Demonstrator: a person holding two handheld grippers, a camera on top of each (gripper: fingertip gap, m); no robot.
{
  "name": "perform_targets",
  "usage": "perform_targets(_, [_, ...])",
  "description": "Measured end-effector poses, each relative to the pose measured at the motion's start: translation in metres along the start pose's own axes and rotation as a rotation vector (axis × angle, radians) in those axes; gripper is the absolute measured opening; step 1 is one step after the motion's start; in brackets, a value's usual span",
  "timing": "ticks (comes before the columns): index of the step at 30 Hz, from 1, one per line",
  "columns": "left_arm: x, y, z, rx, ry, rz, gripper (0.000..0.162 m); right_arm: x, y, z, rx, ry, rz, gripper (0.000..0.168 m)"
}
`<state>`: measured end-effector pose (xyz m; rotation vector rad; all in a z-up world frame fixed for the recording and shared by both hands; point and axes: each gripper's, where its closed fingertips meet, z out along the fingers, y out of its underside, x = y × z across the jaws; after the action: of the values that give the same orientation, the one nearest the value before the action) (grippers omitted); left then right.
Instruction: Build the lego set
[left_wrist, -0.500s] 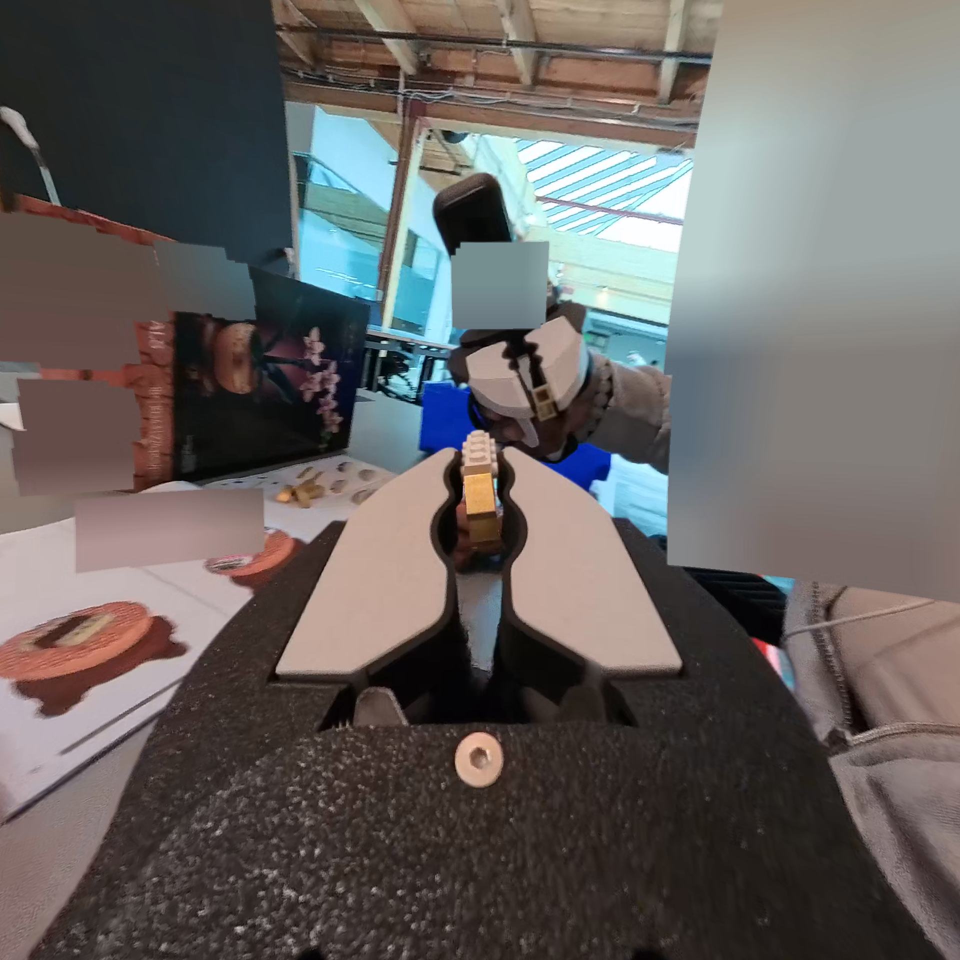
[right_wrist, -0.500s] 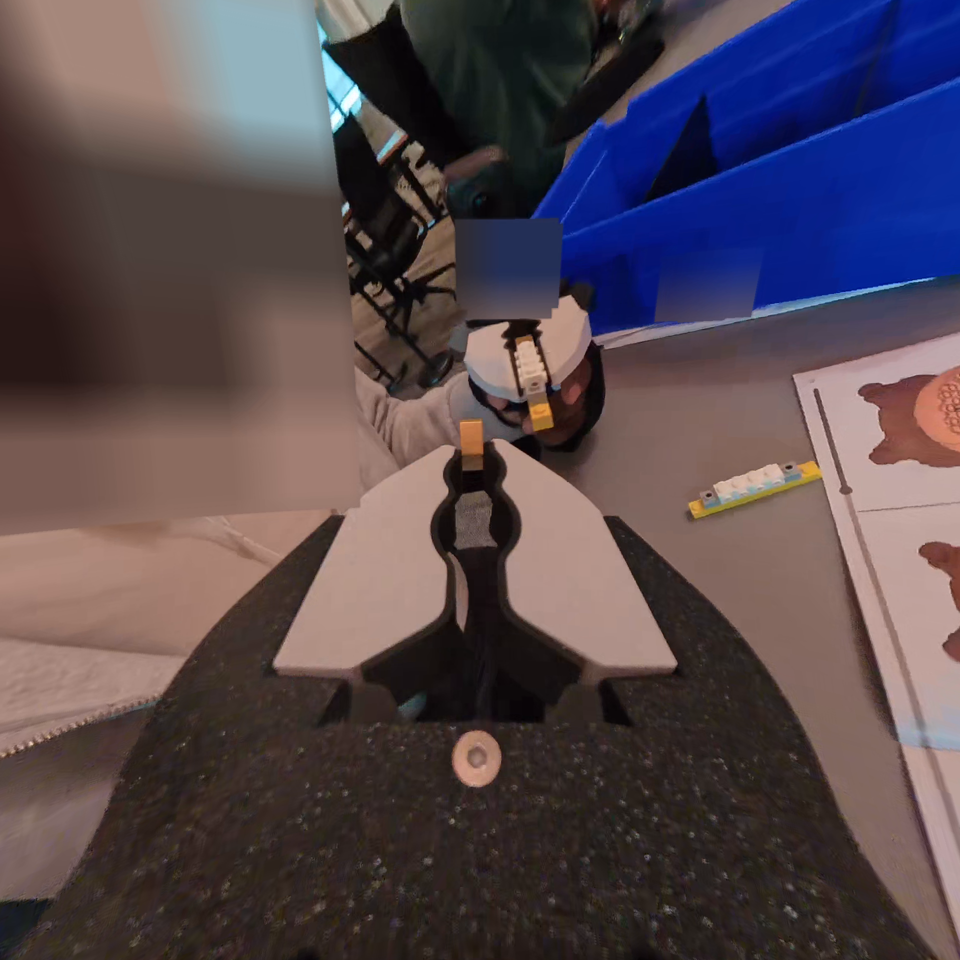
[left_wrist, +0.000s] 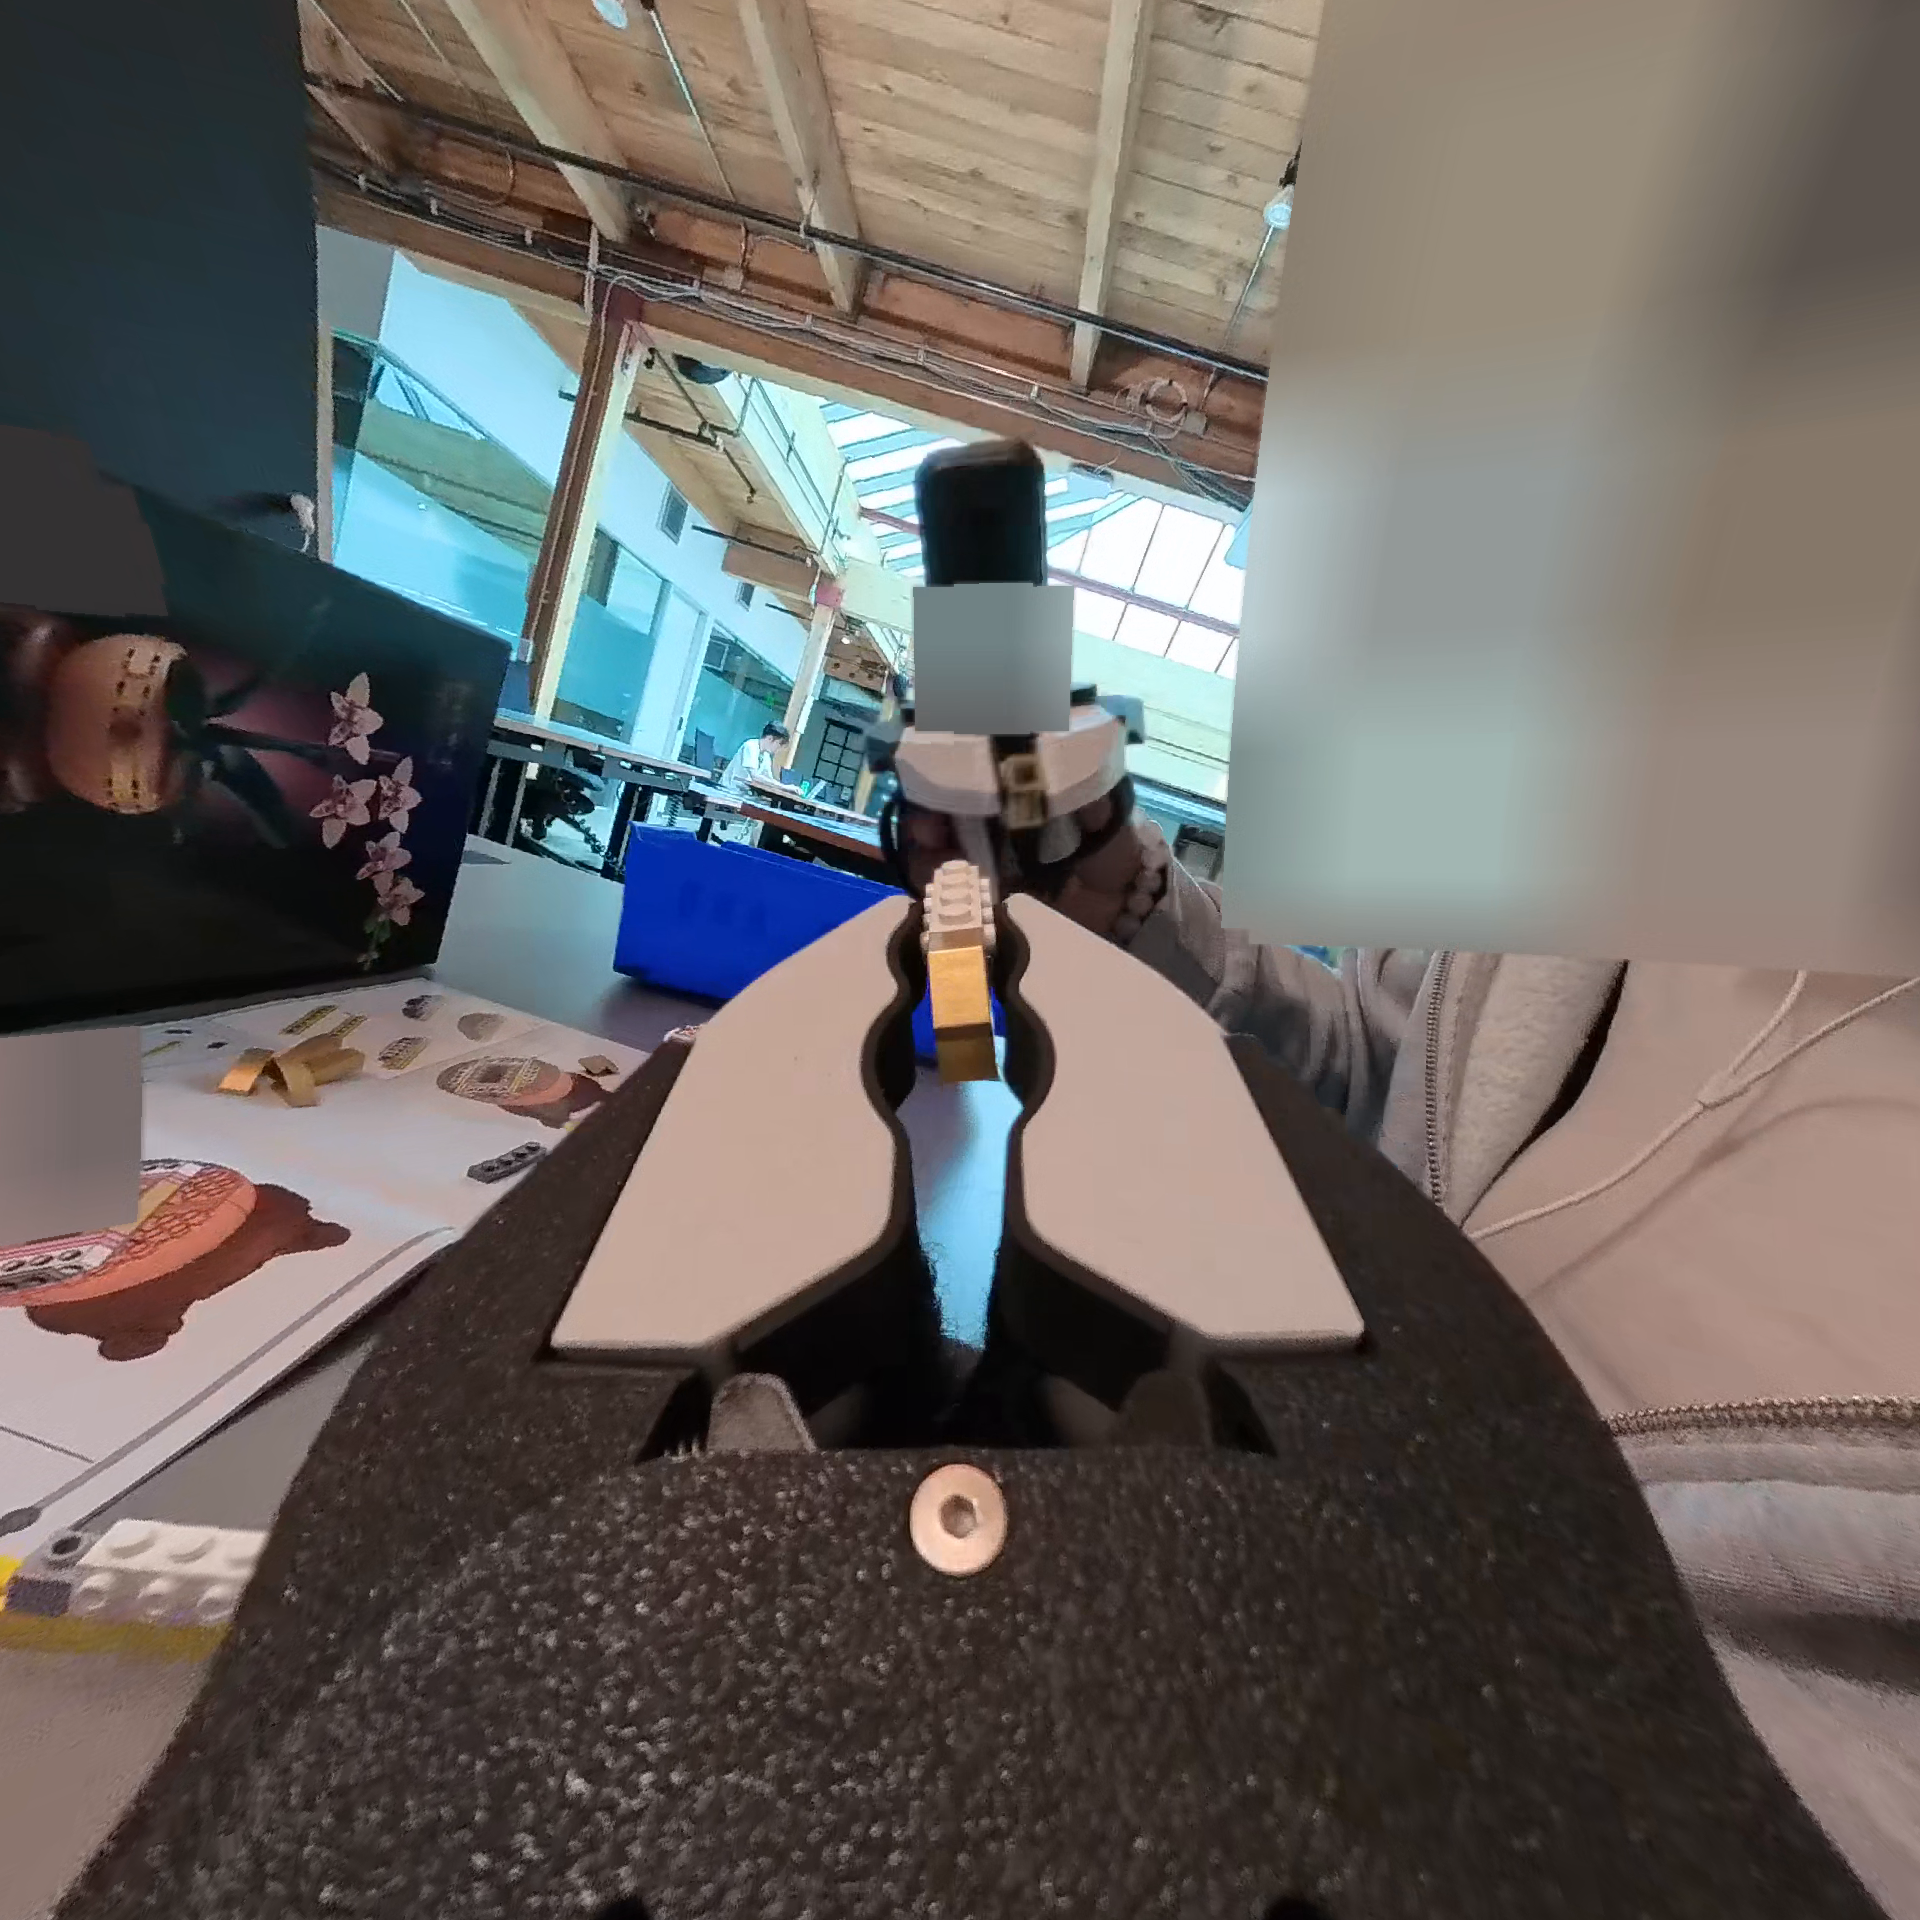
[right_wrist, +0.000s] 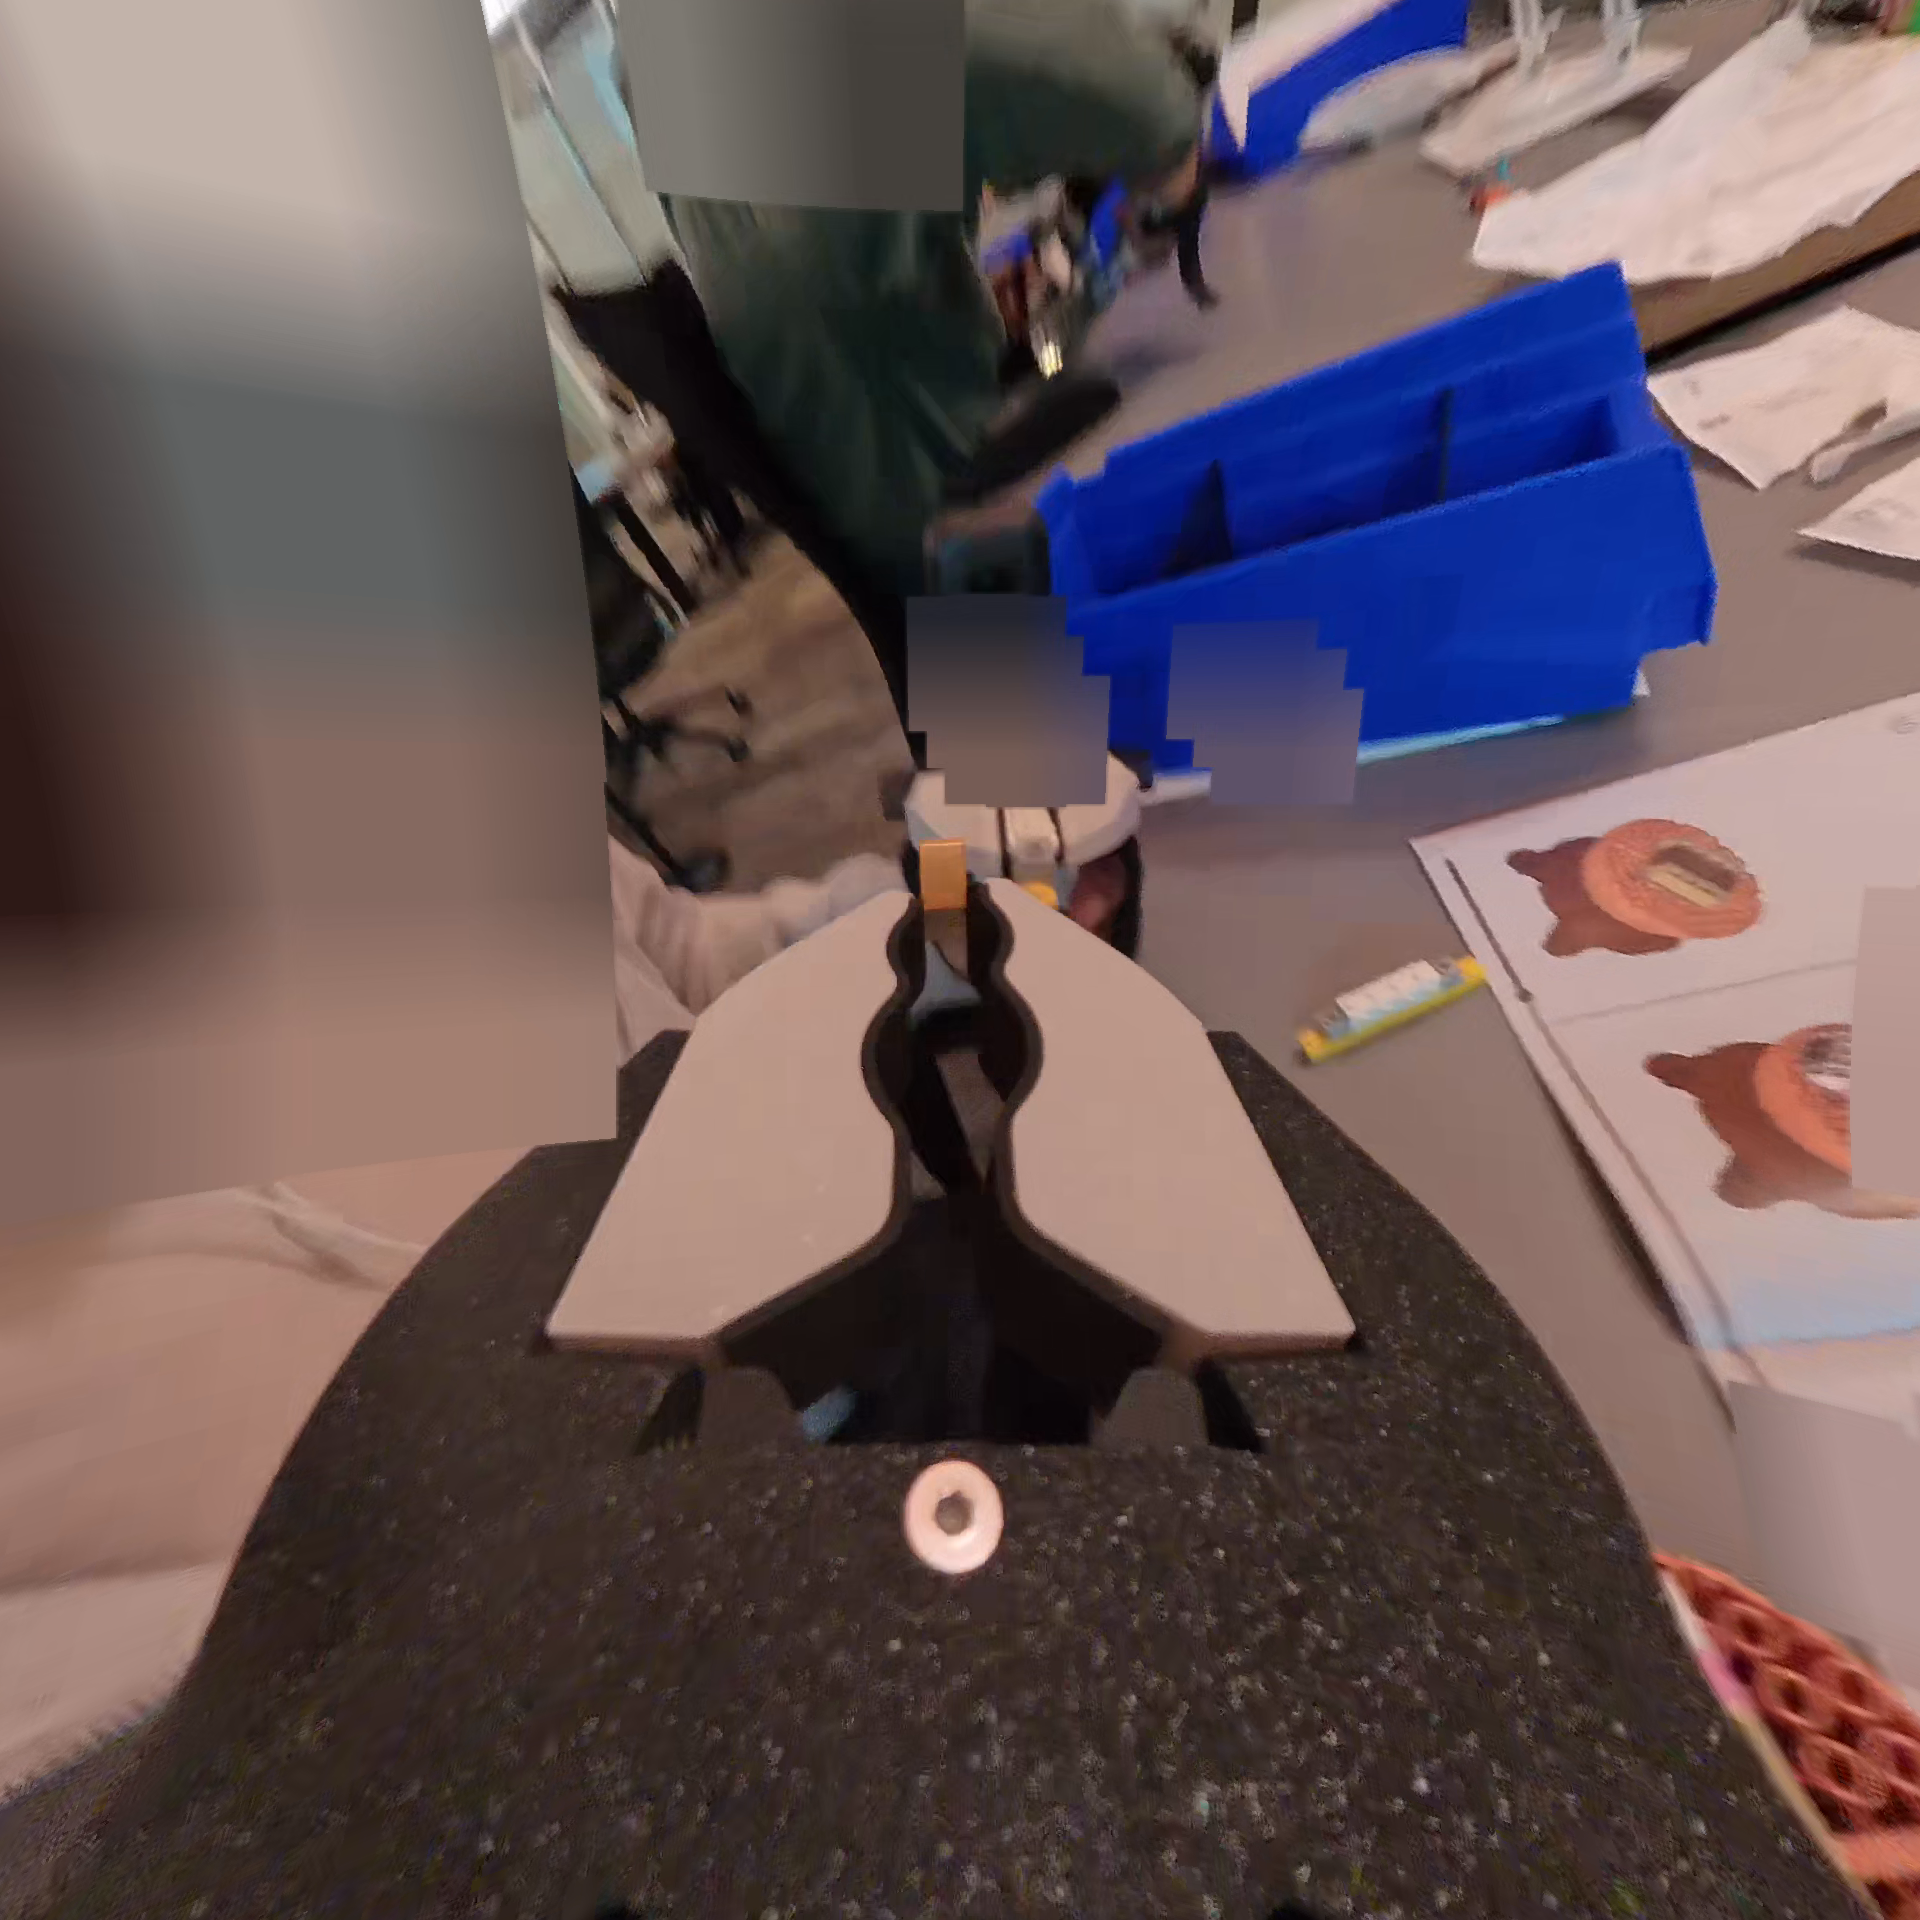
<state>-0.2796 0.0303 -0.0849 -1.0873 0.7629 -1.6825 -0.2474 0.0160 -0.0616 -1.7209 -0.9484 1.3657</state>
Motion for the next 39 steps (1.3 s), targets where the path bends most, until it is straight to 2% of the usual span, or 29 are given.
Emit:
perform_targets(3, [-0.004, 0.0, 0.009, -0.001, 0.004, -0.025, 0.011, 0.002, -0.009, -0.01, 0.16, -0.053, 0.146, 0.007])
perform_targets(6, [-0.009, 0.0, 0.015, -0.058, -0.013, 0.027, 0.011, 0.01, 0.004, -0.016, 0.103, -0.023, 0.079, 0.007])
perform_targets(7, [-0.01, 0.001, 0.014, -0.093, -0.019, 0.059, 0.011, 0.009, 0.013, -0.015, 0.021, -0.016, -0.014, 0.007])
perform_targets(9, [-0.016, 0.007, 0.007, -0.192, -0.044, 0.088, 0.011, 0.019, 0.044, -0.013, -0.275, 0.045, -0.268, 0.007])
perform_targets(11, [-0.015, 0.013, -0.002, -0.249, -0.036, 0.064, 0.011, 0.04, 0.069, -0.014, -0.581, 0.107, -0.672, 0.007])
perform_targets(12, [-0.017, 0.013, -0.007, -0.249, -0.047, 0.06, 0.011, 0.048, 0.076, -0.012, -0.696, 0.087, -0.876, 0.007])
perform_targets(13, [-0.018, 0.014, -0.011, -0.245, -0.064, 0.065, 0.011, 0.054, 0.08, -0.007, -0.777, 0.043, -1.04, 0.007])
perform_targets(15, [-0.02, 0.017, -0.019, -0.264, -0.086, 0.084, 0.011, 0.057, 0.086, 0.011, -0.829, -0.085, -1.26, 0.007])
perform_targets(20, [-0.026, 0.02, -0.034, -0.28, -0.1, 0.07, 0.011, 0.083, 0.107, 0.03, -1.035, -0.371, -1.66, 0.008])
perform_targets(23, [-0.032, 0.014, -0.04, -0.222, -0.101, 0.001, 0.011, 0.09, 0.114, 0.036, -1.083, -0.542, -1.713, 0.008])
perform_targets(29, [-0.022, 0.011, -0.04, -0.215, -0.07, 0.016, 0.011, 0.099, 0.124, 0.04, -1.099, -0.772, -1.741, 0.008])
perform_targets(34, [-0.014, 0.019, -0.041, -0.26, -0.041, 0.015, 0.011, 0.106, 0.137, 0.035, -1.131, -0.855, -1.729, 0.008])
perform_targets(39, [-0.005, 0.026, -0.039, -0.297, 0.002, 0.025, 0.011, 0.109, 0.139, 0.034, -1.136, -0.831, -1.701, 0.017])
